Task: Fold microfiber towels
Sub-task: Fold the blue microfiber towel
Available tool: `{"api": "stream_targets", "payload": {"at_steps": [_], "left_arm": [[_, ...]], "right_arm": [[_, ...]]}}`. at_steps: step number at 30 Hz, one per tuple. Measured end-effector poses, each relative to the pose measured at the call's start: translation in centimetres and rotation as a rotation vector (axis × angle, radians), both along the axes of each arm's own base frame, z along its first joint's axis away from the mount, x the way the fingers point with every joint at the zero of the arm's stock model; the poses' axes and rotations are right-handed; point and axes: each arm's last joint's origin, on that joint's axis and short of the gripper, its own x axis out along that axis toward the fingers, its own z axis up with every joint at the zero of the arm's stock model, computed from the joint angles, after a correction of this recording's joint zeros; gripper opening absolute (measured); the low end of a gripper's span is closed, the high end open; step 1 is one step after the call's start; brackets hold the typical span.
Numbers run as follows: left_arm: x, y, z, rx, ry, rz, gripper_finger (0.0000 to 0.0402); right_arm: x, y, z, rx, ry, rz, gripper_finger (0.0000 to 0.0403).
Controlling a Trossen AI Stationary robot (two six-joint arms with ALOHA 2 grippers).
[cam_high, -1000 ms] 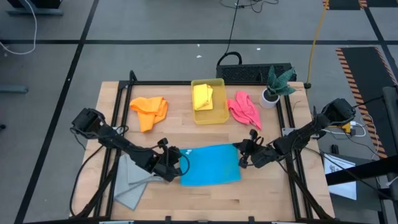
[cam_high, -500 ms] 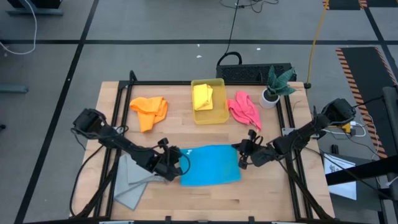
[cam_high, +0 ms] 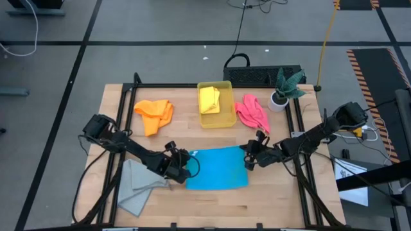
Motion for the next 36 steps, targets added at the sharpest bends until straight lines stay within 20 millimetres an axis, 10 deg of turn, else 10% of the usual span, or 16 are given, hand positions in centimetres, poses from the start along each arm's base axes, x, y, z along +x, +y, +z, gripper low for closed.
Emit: {"api": "stream_targets", "payload": {"at_steps": [16,26,36], "left_arm": [[-1.8,-7.3,4.8,-0.098,-0.179,-0.589,0.0009],[-1.6,-2.6,3.6,0.063,-0.144,-0.116,0.0007],[-2.3,0.8,0.6,0.018,-0.180,-0.006,0.0005]], "right_arm": [[-1.9,6.0,1.9,0.315,-0.002,0.712,0.0002],[-0.7,1.9,1.4,0.097,-0.066,0.140,0.0002],[-1.3,-0.8,-0.5,0.100,-0.019,0.001,0.0002]]}}
